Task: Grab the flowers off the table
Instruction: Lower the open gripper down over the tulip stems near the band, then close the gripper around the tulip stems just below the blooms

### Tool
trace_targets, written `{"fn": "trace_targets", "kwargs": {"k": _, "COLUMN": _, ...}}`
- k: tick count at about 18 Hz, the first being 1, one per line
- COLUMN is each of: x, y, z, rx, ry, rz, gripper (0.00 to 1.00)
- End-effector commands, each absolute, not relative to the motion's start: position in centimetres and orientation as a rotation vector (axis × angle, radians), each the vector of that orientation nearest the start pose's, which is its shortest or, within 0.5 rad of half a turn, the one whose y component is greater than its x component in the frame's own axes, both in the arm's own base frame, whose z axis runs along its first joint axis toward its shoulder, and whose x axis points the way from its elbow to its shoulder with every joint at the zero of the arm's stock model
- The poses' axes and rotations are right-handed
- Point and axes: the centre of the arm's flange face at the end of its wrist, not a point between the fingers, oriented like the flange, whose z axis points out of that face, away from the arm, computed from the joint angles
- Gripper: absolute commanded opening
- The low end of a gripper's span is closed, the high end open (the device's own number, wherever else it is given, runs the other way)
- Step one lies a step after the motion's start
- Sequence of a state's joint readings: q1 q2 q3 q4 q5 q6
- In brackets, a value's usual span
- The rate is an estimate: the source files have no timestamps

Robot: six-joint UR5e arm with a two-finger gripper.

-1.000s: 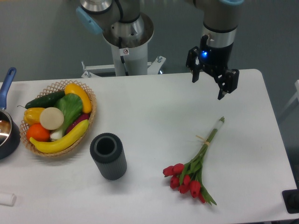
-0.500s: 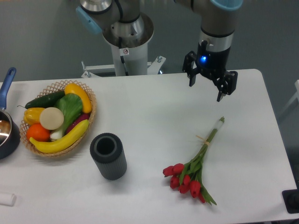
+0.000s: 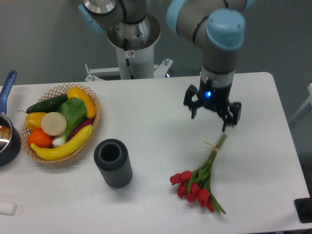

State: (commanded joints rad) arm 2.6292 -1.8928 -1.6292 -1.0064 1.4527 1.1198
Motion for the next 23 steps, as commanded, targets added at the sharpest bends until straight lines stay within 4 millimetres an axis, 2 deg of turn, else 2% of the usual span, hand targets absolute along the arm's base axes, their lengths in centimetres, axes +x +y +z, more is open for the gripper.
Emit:
{"fn": "trace_targets", "kwargs": {"k": 6, "x": -48.5, "y": 43.8, "z": 30.3, "rx": -2.940, "ry": 0.058, "rz": 0.151, "gripper": 1.00}}
{"fn": "trace_targets", "kwargs": {"k": 8, "x": -49.2, "y": 44.1, "z": 28.4, "rx": -2.942, "ry": 0.055, "rz": 0.140, "gripper": 1.00}}
{"fn": "trace_targets", "kwargs": {"k": 11, "x": -51.2, "y": 45.1, "z": 28.1, "rx": -2.911, "ry": 0.049, "rz": 0.150, "gripper": 1.00}}
{"fn": "trace_targets", "kwargs": {"k": 13, "x": -51.2, "y": 45.7, "z": 26.7, "rx": -2.906, "ry": 0.038, "rz": 0.111, "gripper": 1.00}}
{"fn": "trace_targets", "kwargs": {"k": 23, "x": -51.1, "y": 45.8, "z": 24.4, "rx": -2.920, "ry": 0.039, "rz": 0.078, "gripper": 1.00}}
